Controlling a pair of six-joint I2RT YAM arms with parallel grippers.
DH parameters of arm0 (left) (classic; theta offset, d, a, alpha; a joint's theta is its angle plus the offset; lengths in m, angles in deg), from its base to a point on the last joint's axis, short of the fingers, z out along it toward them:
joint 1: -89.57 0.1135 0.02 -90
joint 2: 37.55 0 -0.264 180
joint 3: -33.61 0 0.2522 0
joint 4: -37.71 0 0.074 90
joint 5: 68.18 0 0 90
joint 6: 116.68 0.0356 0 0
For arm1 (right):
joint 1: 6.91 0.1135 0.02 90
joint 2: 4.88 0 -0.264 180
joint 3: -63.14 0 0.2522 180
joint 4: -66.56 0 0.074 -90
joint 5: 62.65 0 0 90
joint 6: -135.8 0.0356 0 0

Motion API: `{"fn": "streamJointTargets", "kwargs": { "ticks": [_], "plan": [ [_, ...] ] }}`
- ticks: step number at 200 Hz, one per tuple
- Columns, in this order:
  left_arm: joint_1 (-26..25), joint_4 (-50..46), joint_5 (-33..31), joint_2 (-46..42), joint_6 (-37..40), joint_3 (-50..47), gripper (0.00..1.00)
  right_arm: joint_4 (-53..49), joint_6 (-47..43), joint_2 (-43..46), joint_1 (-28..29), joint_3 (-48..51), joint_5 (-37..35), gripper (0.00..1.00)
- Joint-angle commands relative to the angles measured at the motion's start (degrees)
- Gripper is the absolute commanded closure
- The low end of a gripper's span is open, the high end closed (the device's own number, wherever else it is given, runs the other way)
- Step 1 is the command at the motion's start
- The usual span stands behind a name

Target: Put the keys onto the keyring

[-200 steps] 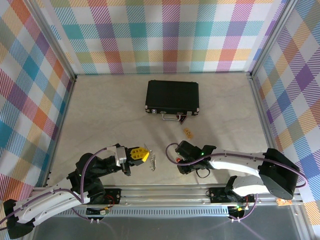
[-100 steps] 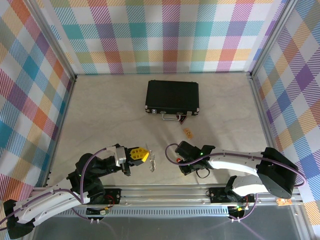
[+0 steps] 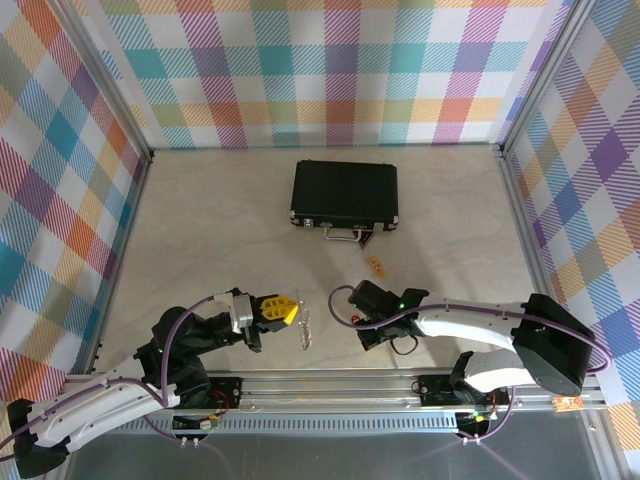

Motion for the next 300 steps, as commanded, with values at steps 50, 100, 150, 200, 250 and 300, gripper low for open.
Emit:
{"fn": "streamJointTargets", "kwargs": {
  "ticks": [50,100,150,200,250,300],
  "plan": [
    [-0.37,3.47,0.68,-1.27,-0.18,-0.57,1.00,-14.63,2.35,-6.27,0.37,-7.37,2.33,1.00],
    [-0.37,3.52,0.31,-0.72,-0.09,-0.57,1.00,-26.67,5.80,-12.29,0.26,-13.99,2.95,1.00],
    [-0.37,3.31,0.75,-0.96,0.08,-0.51,1.00,-31.17,4.37,-18.19,0.30,-19.19,5.17,1.00],
    [-0.37,3.13,0.87,-0.93,0.27,-0.39,1.00,-31.84,1.69,-21.77,0.21,-20.71,7.01,1.00],
    [-0.37,3.12,0.77,-0.72,0.34,-0.44,1.00,-30.26,1.52,-22.14,0.05,-20.27,7.68,0.97],
    [-0.37,3.65,0.99,-0.47,0.10,-0.57,1.00,-28.59,4.64,-16.25,0.11,-18.15,6.36,0.66]
  ]
}}
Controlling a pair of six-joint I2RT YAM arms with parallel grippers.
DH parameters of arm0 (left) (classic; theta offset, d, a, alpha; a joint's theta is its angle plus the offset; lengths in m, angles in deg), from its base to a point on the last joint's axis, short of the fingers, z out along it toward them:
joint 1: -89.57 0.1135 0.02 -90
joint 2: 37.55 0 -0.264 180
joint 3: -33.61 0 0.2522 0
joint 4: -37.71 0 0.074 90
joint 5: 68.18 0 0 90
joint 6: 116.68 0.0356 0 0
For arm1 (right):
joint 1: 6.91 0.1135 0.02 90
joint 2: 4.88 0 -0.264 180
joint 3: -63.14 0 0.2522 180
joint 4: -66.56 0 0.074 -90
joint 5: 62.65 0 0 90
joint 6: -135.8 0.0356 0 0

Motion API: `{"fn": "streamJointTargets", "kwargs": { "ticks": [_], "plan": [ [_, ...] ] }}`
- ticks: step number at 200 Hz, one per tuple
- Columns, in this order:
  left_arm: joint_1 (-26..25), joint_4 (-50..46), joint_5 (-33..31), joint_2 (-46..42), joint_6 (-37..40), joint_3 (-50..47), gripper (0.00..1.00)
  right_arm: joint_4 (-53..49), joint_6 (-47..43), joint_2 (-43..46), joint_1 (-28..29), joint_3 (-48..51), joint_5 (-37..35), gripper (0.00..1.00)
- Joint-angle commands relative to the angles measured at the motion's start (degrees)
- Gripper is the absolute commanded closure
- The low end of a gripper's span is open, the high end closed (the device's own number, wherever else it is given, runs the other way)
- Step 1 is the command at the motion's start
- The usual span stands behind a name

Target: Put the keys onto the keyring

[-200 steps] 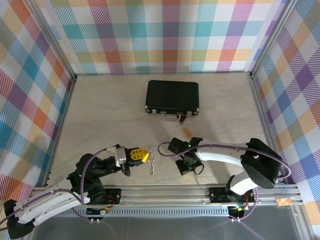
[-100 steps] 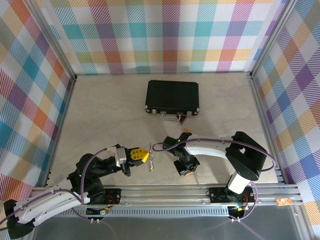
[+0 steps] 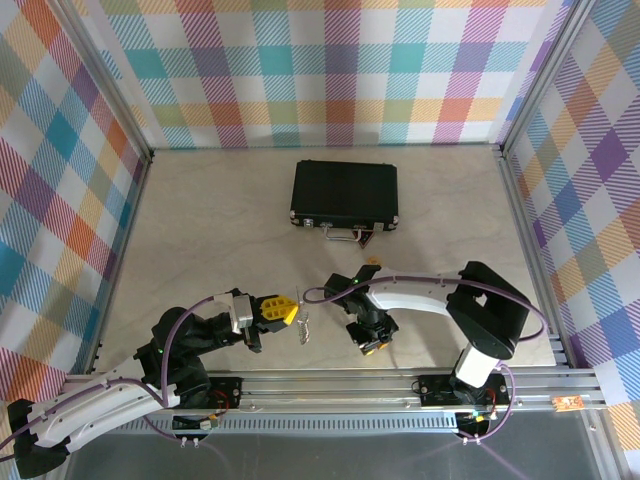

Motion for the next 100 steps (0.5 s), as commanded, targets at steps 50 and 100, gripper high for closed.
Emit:
{"fn": "streamJointTargets", "kwargs": {
  "ticks": [50,100],
  "plan": [
    [-0.37,4.08,1.21,0.12,-0.17,-0.41,1.00,7.86,8.62,14.43,0.20,7.88,-2.61,0.49],
    [-0.37,5.97,1.81,0.36,-0.89,-1.04,1.00,16.63,14.82,28.43,1.47,16.79,-7.27,0.43]
  ]
}}
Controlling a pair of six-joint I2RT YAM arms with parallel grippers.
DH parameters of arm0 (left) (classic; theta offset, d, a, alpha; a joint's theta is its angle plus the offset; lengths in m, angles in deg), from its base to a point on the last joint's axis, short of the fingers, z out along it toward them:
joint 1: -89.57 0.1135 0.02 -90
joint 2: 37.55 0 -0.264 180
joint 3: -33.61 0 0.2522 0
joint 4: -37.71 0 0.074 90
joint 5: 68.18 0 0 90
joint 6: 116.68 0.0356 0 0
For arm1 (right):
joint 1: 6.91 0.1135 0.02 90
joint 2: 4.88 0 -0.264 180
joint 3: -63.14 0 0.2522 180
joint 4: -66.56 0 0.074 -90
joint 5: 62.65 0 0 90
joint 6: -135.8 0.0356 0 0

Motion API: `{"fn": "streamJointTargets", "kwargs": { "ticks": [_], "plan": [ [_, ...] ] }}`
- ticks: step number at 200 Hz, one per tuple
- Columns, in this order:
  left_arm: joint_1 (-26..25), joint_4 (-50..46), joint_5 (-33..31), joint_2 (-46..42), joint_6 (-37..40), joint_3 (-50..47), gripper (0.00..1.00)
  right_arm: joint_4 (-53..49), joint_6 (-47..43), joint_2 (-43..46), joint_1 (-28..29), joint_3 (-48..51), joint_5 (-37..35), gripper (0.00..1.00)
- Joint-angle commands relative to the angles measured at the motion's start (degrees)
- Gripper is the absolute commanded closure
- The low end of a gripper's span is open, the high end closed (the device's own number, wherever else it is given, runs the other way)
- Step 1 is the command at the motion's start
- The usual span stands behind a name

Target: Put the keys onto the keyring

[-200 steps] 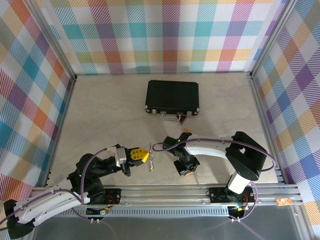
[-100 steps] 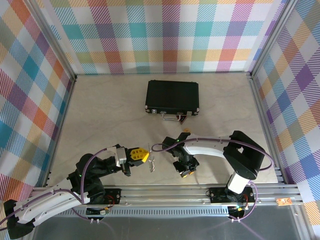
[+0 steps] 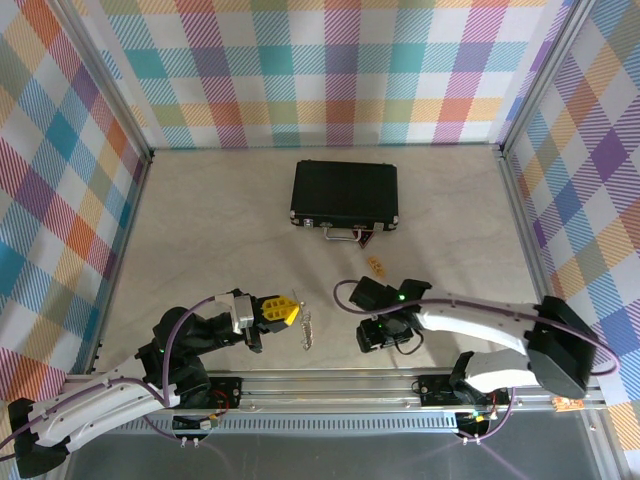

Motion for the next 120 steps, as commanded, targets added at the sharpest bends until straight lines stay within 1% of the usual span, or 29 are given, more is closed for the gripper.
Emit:
{"fn": "streamJointTargets", "kwargs": {
  "ticks": [1,30,84,120],
  "plan": [
    [-0.37,4.72,1.22,-0.15,-0.83,-0.63,1.00,5.08,4.81,4.38,0.65,3.35,-3.07,0.43],
    [-0.37,4.95,1.37,0.17,-0.78,-0.51,1.00,9.27,5.91,7.34,0.73,7.76,-1.25,0.44],
    [-0.37,4.69,1.47,-0.34,-0.83,-0.61,1.00,13.86,10.97,14.48,0.79,14.02,-2.18,0.44],
    [-0.37,4.83,1.83,-0.22,-0.87,-0.55,1.00,15.14,11.82,18.86,0.69,17.35,-1.76,0.50]
  ]
}}
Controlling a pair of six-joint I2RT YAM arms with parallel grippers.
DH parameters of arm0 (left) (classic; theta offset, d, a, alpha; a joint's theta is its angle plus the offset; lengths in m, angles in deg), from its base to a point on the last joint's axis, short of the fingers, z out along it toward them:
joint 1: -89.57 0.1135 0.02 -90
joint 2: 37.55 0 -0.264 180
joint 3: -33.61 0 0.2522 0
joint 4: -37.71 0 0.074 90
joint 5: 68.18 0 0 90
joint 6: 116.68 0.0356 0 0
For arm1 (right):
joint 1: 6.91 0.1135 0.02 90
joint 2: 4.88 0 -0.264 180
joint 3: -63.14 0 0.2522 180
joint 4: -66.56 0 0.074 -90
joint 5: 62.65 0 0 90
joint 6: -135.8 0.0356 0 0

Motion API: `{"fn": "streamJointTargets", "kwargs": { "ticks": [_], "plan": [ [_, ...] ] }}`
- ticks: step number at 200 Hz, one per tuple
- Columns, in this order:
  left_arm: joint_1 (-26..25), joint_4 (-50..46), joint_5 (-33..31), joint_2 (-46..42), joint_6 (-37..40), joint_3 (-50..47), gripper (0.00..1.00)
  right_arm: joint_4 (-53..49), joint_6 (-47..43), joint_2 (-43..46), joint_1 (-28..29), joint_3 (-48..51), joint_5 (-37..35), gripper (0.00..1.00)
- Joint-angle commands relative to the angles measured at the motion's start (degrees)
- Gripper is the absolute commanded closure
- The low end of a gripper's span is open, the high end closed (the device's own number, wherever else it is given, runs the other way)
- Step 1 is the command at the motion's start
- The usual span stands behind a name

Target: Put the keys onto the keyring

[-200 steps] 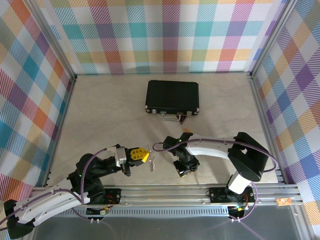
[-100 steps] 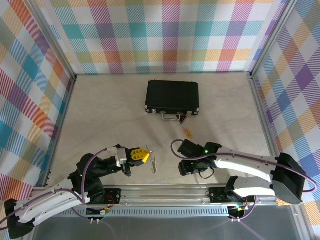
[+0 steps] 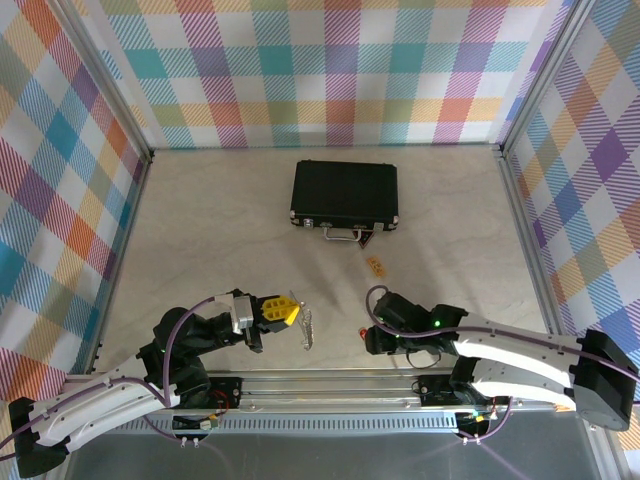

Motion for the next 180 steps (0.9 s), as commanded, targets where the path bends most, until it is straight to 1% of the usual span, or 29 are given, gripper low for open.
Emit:
{"fn": "streamJointTargets", "kwargs": {
  "ticks": [1,25,55,96,128,180],
  "plan": [
    [-0.37,3.54,1.48,-0.60,-0.90,-0.23,1.00,2.01,2.17,2.18,0.22,1.97,-0.21,0.50],
    [-0.37,3.77,1.47,-0.51,-1.01,-0.29,1.00,1.62,2.16,2.52,-0.27,2.52,0.03,0.54],
    [-0.39,4.09,1.66,-0.07,-1.14,-0.22,1.00,3.59,1.84,1.78,-0.77,3.28,1.07,0.56],
    [-0.37,4.12,1.92,-0.12,-1.35,-0.31,1.00,5.42,0.80,0.74,-1.47,3.93,2.27,0.64],
    [-0.36,4.20,2.01,-0.13,-1.31,-0.26,1.00,6.06,-0.57,-0.62,-2.30,3.63,3.39,0.68],
    [-0.39,4.31,2.09,-0.16,-1.40,-0.31,1.00,5.49,-2.36,-2.35,-3.14,3.06,4.23,0.71]
  ]
}}
